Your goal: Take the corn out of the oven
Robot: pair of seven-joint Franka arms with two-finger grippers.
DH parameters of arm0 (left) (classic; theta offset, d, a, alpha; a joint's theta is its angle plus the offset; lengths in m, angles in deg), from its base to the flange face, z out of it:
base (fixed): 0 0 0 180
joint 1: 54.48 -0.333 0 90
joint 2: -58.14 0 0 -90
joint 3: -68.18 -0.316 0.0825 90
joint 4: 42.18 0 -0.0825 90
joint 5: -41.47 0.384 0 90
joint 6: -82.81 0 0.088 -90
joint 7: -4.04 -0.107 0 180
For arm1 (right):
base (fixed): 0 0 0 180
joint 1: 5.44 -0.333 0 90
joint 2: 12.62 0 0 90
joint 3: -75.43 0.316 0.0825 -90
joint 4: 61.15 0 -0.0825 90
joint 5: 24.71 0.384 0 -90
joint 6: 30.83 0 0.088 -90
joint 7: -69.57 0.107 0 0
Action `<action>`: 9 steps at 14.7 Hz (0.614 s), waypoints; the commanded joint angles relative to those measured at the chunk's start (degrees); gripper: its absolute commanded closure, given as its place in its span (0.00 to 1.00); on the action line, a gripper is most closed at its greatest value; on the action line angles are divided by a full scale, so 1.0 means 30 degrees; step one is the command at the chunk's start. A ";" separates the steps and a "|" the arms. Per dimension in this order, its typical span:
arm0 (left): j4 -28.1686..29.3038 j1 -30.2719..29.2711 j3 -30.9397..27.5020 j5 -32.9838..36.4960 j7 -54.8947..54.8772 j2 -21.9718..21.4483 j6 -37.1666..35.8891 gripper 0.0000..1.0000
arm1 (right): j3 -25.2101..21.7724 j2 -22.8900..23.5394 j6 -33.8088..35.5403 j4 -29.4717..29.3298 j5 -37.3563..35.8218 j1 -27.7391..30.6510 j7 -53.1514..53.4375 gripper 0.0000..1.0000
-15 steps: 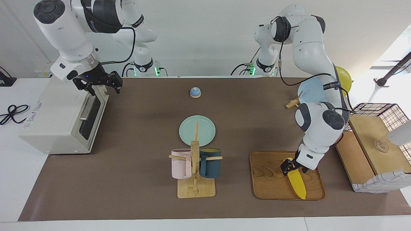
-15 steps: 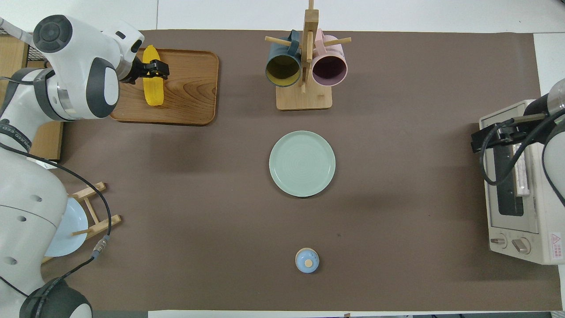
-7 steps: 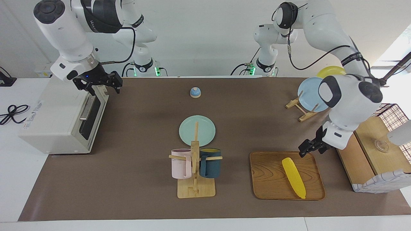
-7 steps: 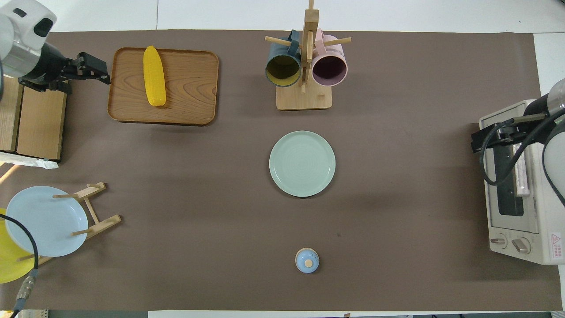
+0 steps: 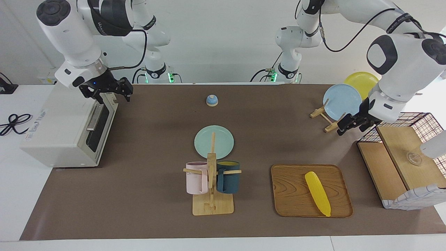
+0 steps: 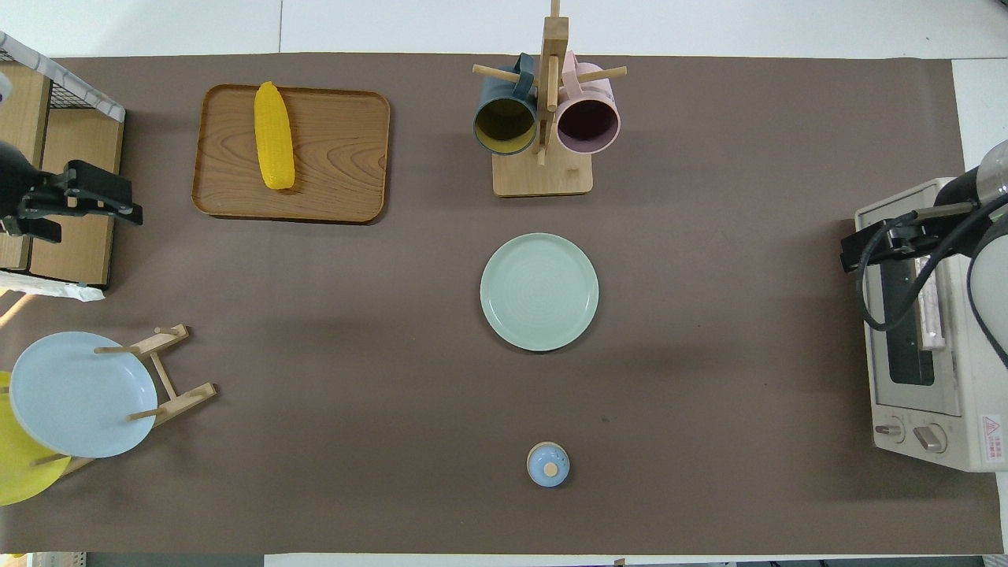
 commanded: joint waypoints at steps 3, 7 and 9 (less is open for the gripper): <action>0.3292 0.0323 -0.0030 0.0627 -0.0204 -0.2703 0.0005 0.00 | 0.0019 -0.0173 0.0345 -0.0046 0.0345 0.0153 0.0155 0.00; 0.2680 0.0877 -0.0059 0.0627 -0.0234 -0.2382 -0.0053 0.00 | 0.0019 -0.0173 0.0345 -0.0046 0.0345 0.0153 0.0155 0.00; 0.2299 0.1056 -0.0059 0.0744 -0.0233 -0.2264 -0.0315 0.00 | 0.0019 -0.0173 0.0345 -0.0017 0.0374 0.0153 0.0155 0.00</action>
